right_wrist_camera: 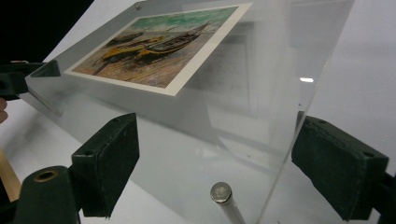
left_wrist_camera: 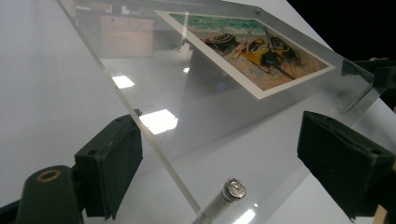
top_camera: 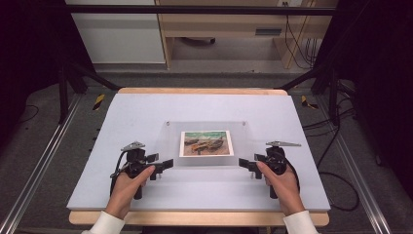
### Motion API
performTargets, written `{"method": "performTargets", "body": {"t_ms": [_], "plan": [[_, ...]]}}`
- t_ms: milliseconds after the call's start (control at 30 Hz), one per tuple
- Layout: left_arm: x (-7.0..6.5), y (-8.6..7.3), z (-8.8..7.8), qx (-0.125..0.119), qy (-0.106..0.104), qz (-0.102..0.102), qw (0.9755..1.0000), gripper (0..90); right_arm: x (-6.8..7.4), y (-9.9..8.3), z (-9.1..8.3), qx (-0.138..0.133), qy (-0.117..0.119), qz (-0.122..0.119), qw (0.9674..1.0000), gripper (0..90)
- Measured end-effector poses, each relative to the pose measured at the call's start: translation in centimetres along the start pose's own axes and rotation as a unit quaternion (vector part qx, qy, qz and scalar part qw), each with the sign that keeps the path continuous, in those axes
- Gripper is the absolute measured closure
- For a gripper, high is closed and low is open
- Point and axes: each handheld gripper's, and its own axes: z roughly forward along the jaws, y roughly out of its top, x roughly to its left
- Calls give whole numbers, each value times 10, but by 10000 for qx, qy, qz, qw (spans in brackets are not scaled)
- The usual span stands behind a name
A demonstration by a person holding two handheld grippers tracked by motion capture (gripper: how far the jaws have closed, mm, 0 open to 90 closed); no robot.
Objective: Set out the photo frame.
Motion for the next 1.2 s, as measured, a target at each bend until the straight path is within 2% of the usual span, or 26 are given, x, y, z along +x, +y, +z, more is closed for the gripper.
{"method": "performTargets", "body": {"t_ms": [700,833,1033,1200], "plan": [[3,0,2,-55,-25,1,10000,133,-1,1,7,17,111,99,9999,138],[3,-1,4,-23,-173,-83,9998,138,-1,1,8,9,90,134,9999,145],[3,2,4,-12,-40,-143,9999,173,-1,2,8,17,90,143,9999,165],[5,6,4,-16,-34,-187,9998,178,1,7,7,-62,60,39,10000,166]]}}
